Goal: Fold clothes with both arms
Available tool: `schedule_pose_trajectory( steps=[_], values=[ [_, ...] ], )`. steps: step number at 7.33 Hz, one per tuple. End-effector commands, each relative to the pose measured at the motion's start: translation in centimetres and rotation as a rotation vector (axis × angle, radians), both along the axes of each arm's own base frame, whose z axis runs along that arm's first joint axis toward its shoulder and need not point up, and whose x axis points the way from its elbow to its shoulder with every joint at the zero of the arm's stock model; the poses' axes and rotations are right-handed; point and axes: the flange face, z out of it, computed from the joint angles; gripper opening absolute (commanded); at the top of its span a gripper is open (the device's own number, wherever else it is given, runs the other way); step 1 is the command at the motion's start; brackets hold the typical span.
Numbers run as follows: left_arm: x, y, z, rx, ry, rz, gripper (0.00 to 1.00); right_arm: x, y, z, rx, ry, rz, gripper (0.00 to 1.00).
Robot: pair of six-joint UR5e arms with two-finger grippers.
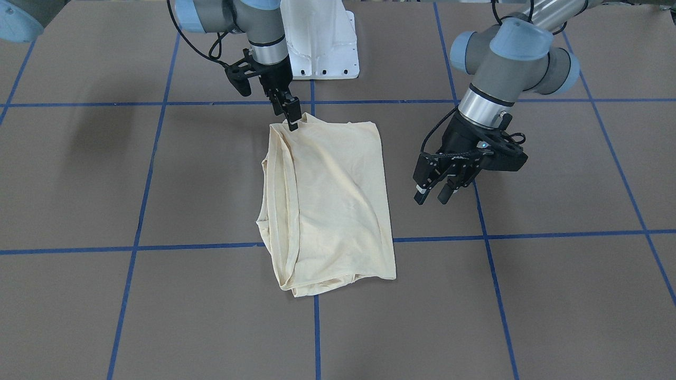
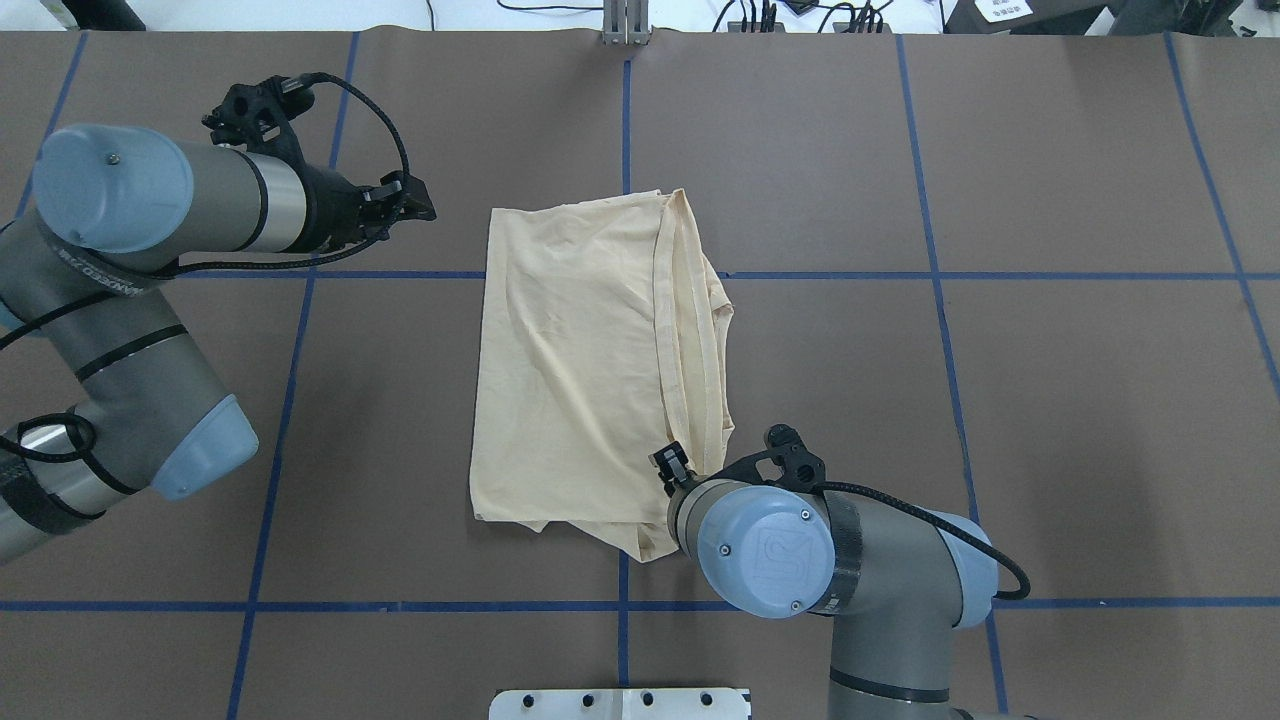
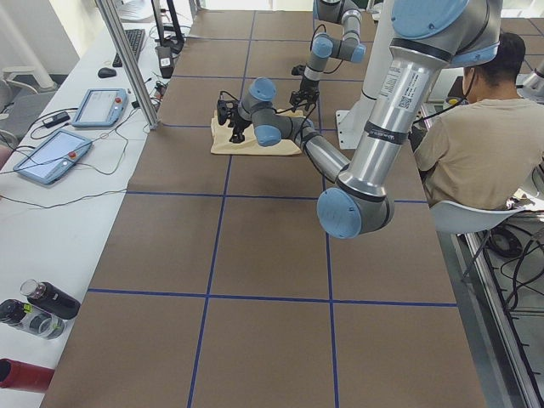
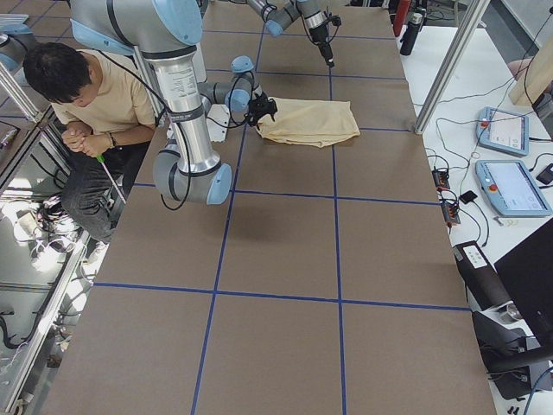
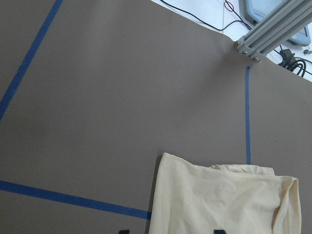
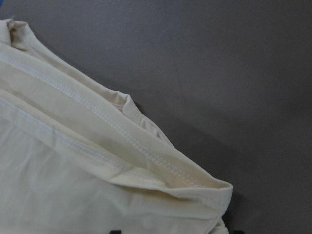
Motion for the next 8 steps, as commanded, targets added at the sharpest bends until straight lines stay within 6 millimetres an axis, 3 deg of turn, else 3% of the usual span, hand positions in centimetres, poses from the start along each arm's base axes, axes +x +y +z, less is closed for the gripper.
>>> schedule_pose_trajectory(
  steps=[1,3,8],
  values=[
    [0.1,0.0,-0.23,0.001,0.004,0.0,0.65,-0.55,0.01,0.6,-0.065,-0.007,0.053,0.8],
    [0.18,0.05,-0.23,-0.001,0.004,0.001,0.65,-0.71,-0.12,1.02,-0.075,-0.001,0.062,0.72],
    [0.31,0.06,-0.61,0.004,0.009,0.002,0.65,-1.15,-0.01,1.11,-0.08,0.004,0.061,0.72]
  ],
)
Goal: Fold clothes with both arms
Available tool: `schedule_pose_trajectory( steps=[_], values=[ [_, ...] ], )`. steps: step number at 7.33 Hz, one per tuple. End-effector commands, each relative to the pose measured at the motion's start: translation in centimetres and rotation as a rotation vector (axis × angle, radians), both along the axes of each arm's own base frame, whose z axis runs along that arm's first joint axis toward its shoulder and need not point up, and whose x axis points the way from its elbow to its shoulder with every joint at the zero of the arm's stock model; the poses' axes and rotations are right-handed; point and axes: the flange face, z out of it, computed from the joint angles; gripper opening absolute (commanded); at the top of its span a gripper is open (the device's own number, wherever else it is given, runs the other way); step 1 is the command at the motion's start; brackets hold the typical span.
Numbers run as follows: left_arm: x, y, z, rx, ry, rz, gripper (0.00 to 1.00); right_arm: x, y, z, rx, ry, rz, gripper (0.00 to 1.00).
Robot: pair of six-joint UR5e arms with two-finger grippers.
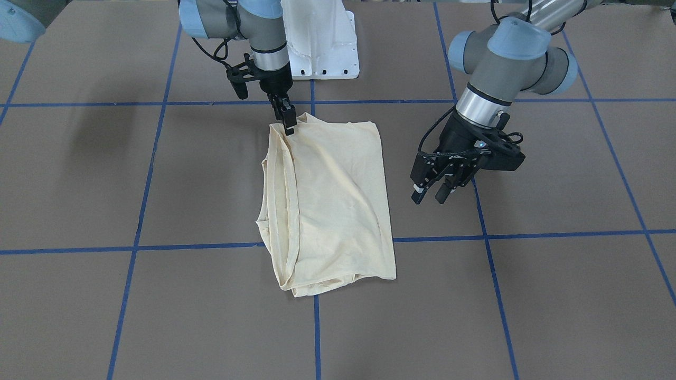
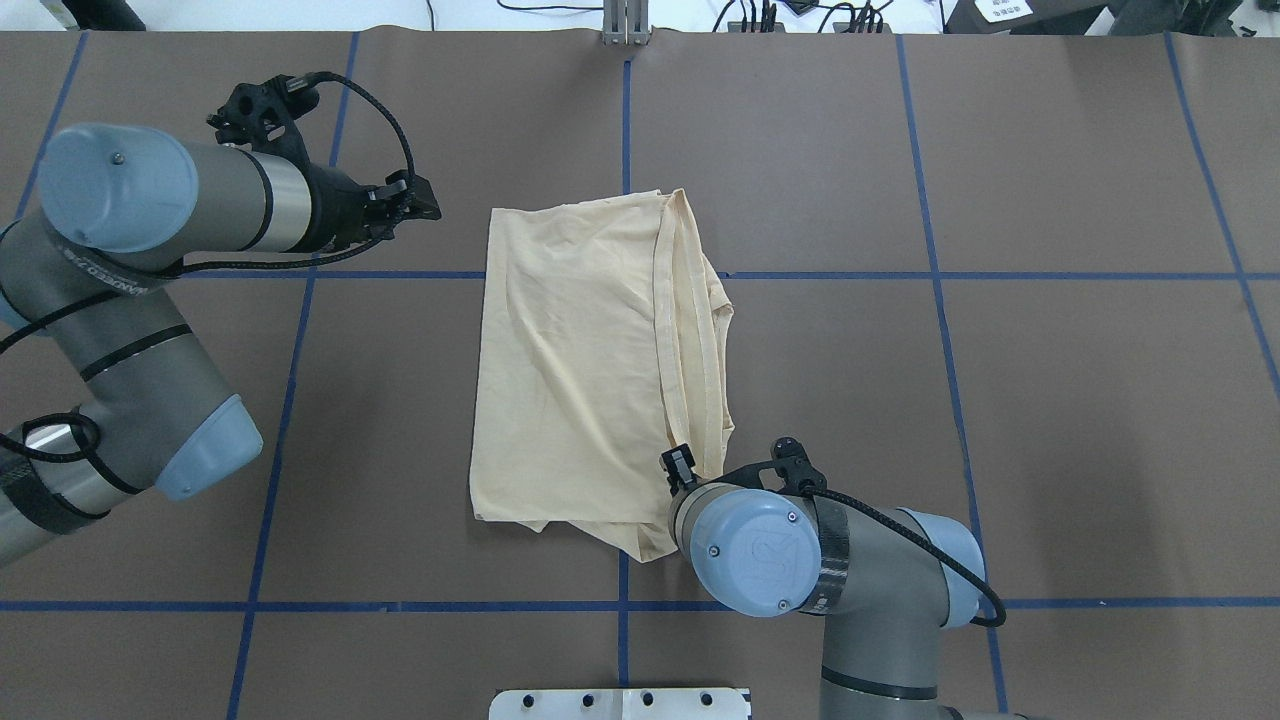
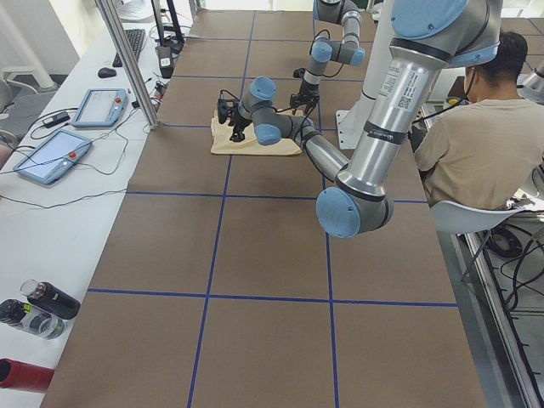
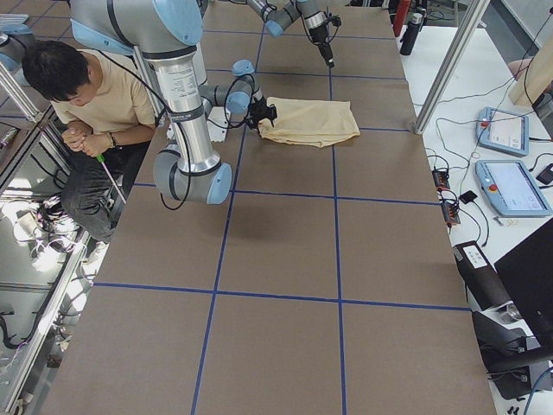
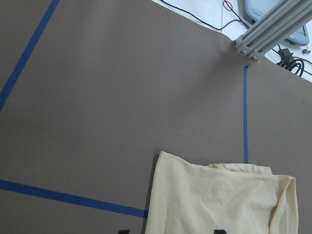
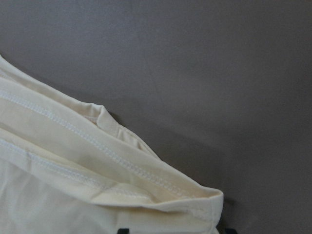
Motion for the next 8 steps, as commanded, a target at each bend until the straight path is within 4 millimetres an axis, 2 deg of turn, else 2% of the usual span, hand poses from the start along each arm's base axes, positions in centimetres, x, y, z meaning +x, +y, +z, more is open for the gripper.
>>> schedule_pose_trajectory(
  steps=[1,6,8],
  values=[
    [0.06,0.04,-0.04,0.0,0.0,0.001,0.65,-0.03,0.0,0.19,-0.005,0.003,0.003,0.73],
    [0.07,0.03,-0.15,0.0,0.004,0.0,0.65,-0.82,0.05,0.92,-0.007,0.022,-0.003,0.77],
    [0.08,0.04,-0.13,-0.003,0.004,0.001,0.65,-0.97,0.31,1.09,0.0,0.028,-0.015,0.66]
  ],
)
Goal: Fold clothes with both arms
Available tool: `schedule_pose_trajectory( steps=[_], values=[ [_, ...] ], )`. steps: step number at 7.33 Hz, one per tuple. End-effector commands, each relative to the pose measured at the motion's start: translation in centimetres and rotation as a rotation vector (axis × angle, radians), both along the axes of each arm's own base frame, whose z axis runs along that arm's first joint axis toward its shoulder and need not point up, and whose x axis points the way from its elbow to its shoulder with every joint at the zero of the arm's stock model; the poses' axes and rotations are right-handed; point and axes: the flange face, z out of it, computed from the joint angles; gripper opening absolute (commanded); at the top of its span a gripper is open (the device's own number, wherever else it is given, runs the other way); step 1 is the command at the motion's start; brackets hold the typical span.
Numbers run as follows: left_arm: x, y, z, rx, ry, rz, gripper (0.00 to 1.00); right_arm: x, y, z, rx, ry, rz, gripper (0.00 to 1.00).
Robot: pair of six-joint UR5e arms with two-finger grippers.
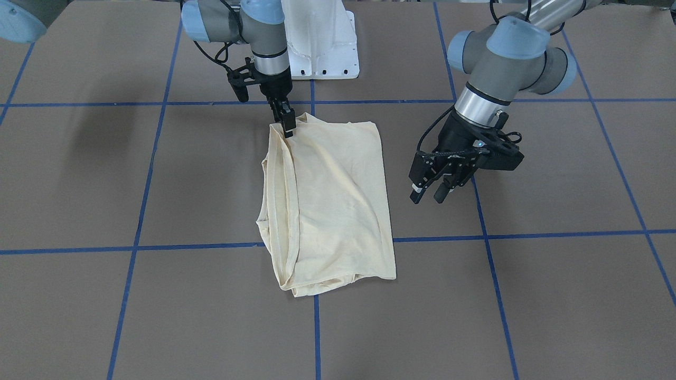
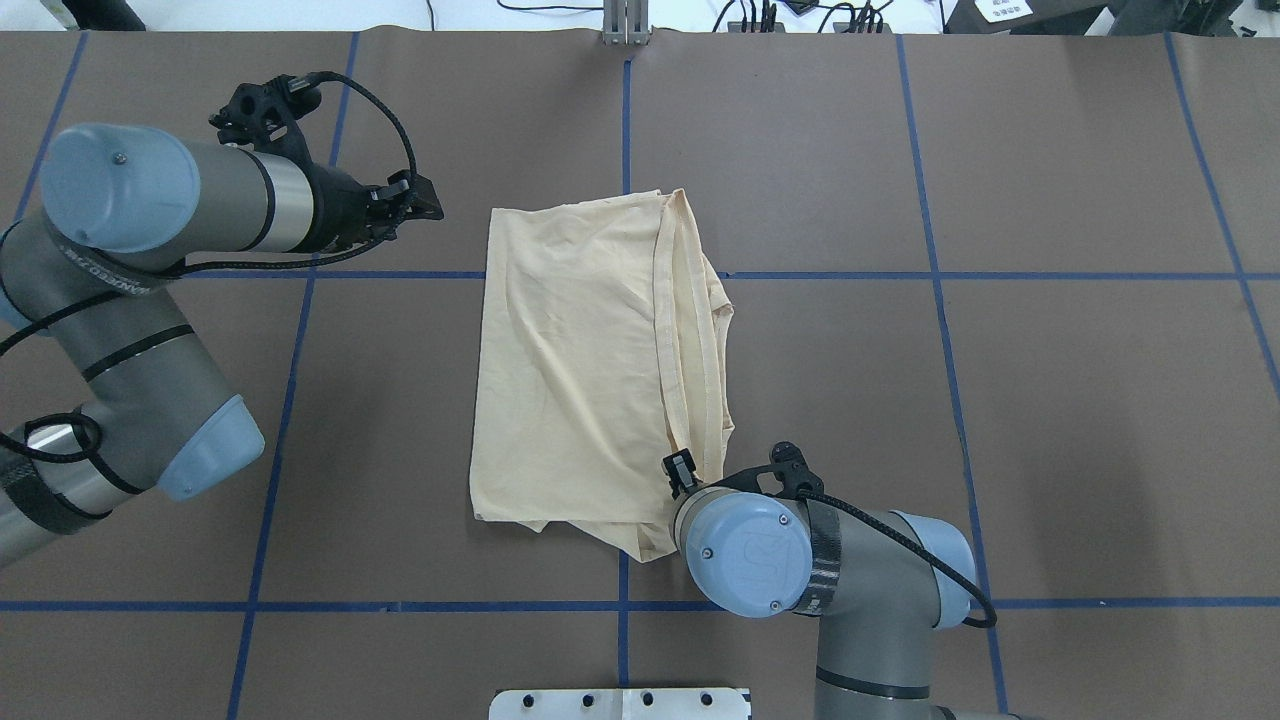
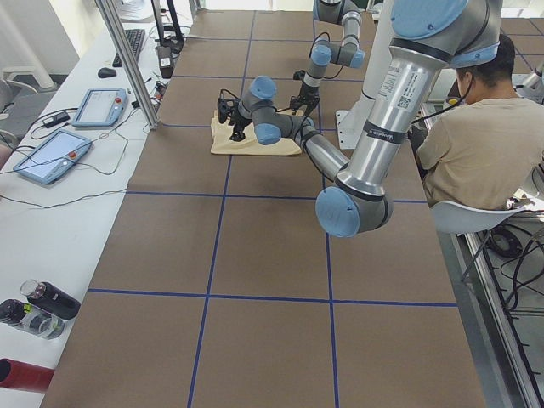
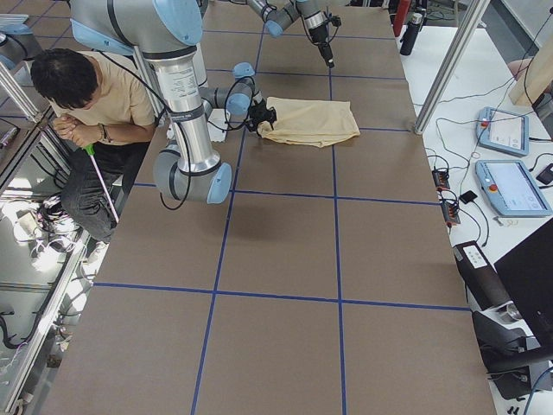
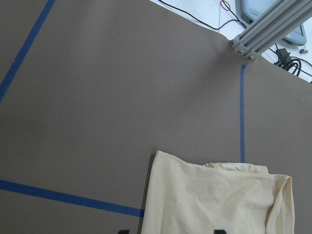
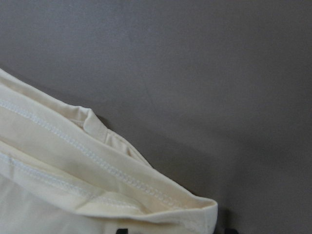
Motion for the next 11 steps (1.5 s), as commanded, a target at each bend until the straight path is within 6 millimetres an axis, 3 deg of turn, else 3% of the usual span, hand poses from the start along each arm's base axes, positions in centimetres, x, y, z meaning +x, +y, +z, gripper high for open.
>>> schedule_pose_trajectory(
  steps=[1,2,3,4,7,9,10,11],
  values=[
    [0.0,0.0,0.0,0.0,0.001,0.0,0.65,-0.1,0.2,0.1,0.003,0.002,-0.005,0.53],
    [0.0,0.0,0.0,0.0,0.001,0.0,0.65,-0.1,0.1,0.0,-0.001,-0.001,-0.001,0.23],
    [-0.1,0.0,0.2,-0.002,-0.001,-0.001,0.65,-0.1,0.0,-0.2,-0.004,-0.005,0.005,0.05],
    [-0.1,0.0,0.3,-0.004,-0.003,-0.001,0.65,0.0,-0.3,-0.5,-0.005,-0.01,0.014,0.0],
    [-0.1,0.0,0.0,-0.001,0.002,-0.002,0.64,2.0,-2.2,-2.2,-0.005,-0.049,0.037,0.0],
    [-0.3,0.2,-0.1,-0.013,0.014,-0.007,0.64,3.7,-1.7,-3.1,-0.027,-0.079,0.004,0.0],
    [-0.2,1.1,-0.6,-0.091,0.074,-0.035,0.64,3.7,-1.4,-3.0,-0.028,-0.078,0.0,0.0],
    [-0.1,3.4,-1.0,-0.141,0.122,-0.03,0.64,3.7,-1.1,-3.0,-0.028,-0.08,-0.002,0.0]
  ],
)
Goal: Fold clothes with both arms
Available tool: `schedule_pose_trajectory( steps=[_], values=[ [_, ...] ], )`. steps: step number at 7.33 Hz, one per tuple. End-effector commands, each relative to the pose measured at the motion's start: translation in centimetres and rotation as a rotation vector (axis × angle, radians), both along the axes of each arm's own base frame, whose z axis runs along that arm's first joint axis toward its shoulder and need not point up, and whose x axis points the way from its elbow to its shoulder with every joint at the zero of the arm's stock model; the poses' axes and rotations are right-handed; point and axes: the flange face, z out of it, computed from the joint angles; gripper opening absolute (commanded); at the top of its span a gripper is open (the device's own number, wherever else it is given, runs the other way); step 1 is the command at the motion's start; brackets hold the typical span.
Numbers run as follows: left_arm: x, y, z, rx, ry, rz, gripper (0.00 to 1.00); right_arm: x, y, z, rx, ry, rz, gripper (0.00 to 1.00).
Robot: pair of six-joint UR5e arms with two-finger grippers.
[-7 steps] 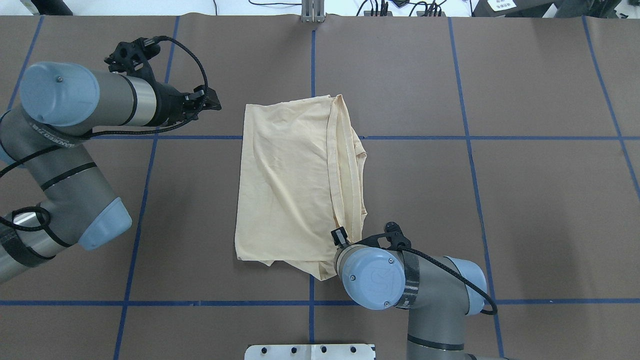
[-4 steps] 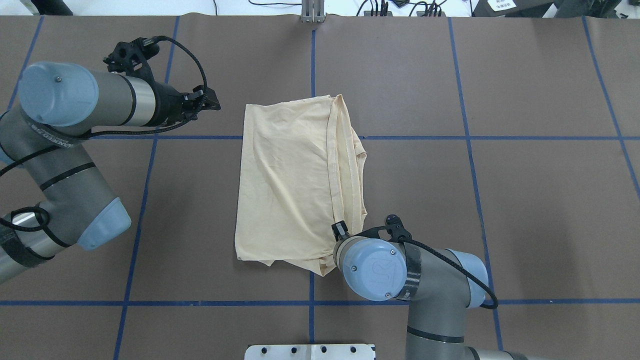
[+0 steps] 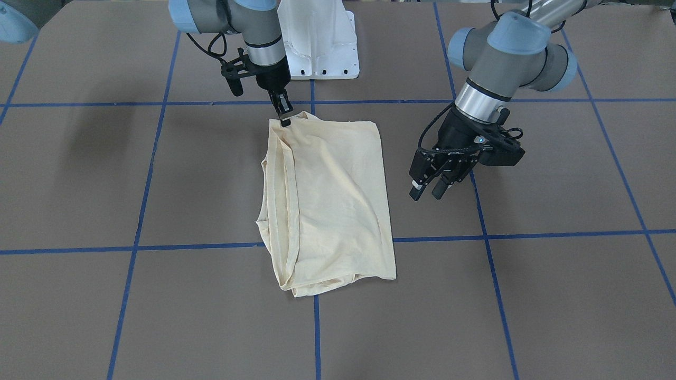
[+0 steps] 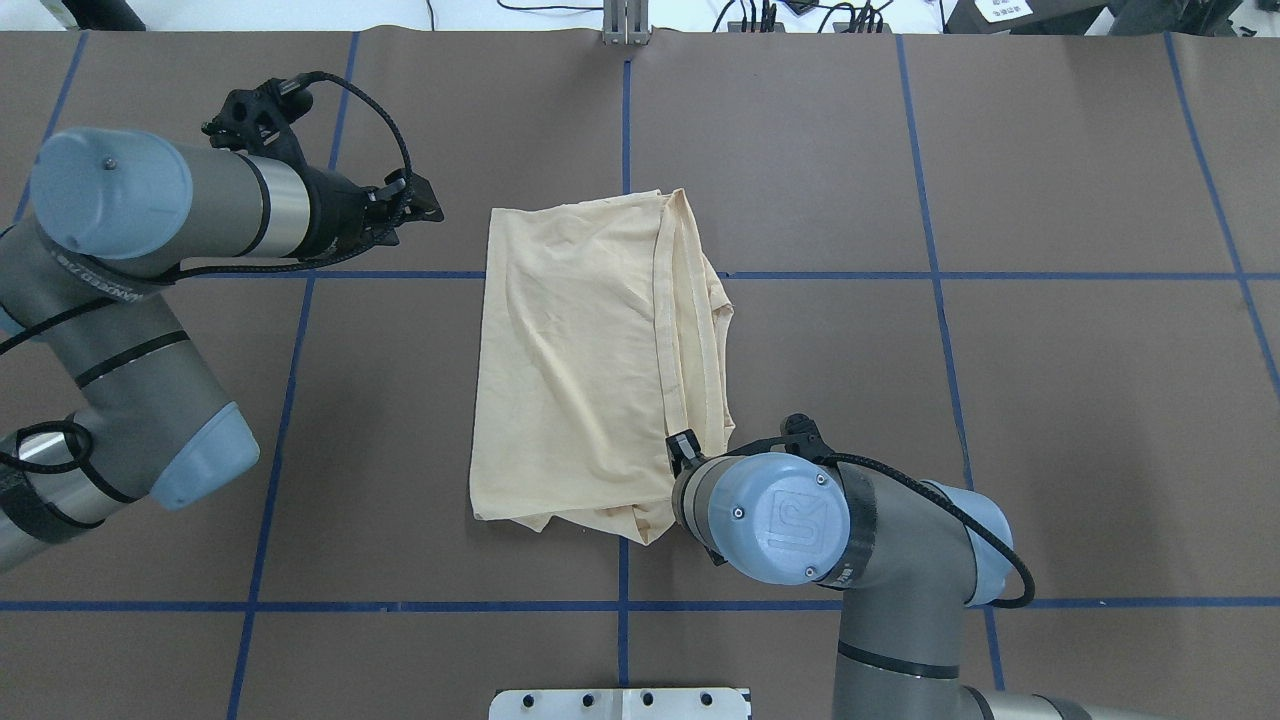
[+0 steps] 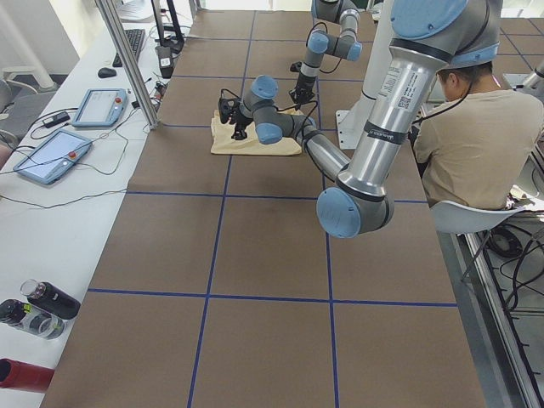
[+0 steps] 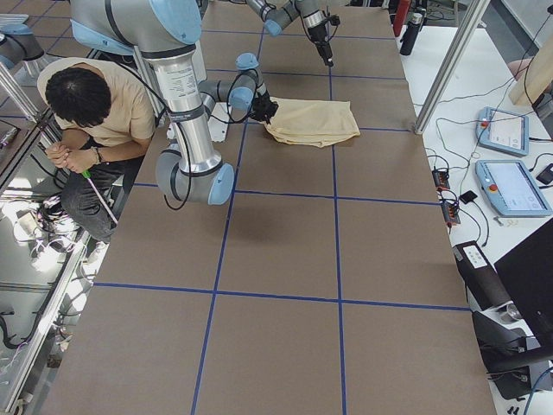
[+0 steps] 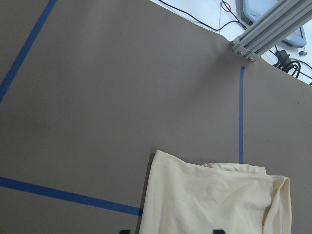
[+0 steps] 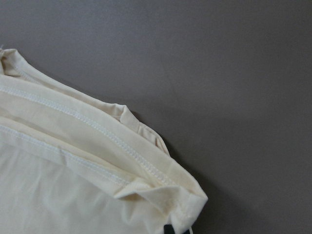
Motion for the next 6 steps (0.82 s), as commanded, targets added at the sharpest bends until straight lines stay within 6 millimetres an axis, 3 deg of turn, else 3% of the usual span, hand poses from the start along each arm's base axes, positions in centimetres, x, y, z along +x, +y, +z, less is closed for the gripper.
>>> schedule_pose_trajectory(
  steps=[1,3,5,6],
  values=[
    [0.4,5.6,-0.9,-0.129,0.115,0.006,0.64,0.1,0.9,0.7,-0.005,0.007,-0.015,0.0],
    [2.7,11.6,-1.0,-0.283,0.207,-0.019,0.65,0.1,2.0,0.5,-0.002,0.0,-0.033,0.0],
    [7.6,17.1,0.3,-0.423,0.245,-0.073,0.65,-0.1,2.4,0.7,-0.001,0.004,-0.038,0.0],
    [9.3,18.6,1.0,-0.459,0.248,-0.099,0.66,-0.1,2.4,0.8,-0.001,0.005,-0.038,0.0]
  ],
)
